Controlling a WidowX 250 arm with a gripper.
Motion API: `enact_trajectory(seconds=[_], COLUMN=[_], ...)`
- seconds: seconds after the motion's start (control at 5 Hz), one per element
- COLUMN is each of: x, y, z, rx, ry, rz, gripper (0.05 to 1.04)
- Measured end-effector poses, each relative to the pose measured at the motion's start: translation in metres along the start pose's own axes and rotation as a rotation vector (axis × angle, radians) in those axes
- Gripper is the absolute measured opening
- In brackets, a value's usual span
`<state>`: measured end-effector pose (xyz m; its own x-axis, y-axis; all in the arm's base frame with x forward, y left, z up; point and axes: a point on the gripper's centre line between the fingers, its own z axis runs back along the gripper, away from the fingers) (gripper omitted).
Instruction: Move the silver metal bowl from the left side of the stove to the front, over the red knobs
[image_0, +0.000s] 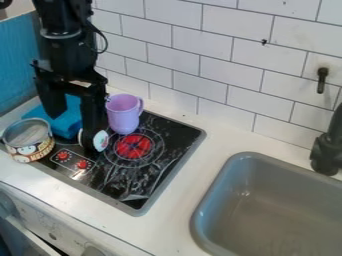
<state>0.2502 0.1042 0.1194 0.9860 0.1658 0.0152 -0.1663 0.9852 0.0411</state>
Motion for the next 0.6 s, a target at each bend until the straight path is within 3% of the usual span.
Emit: enact_trajectory(seconds=[0.2, 0.4, 0.6], x=[-0.002, 0.001, -0.002], y=[-0.001, 0.032, 0.073], z=[-0.006, -0.001, 0.005], rx=[-0.005, 0.006, 0.046], ry=[0.024, 0.030, 0.023], rz=[0.001, -0.055, -0.036], gripper=[1.000, 1.000, 1.000])
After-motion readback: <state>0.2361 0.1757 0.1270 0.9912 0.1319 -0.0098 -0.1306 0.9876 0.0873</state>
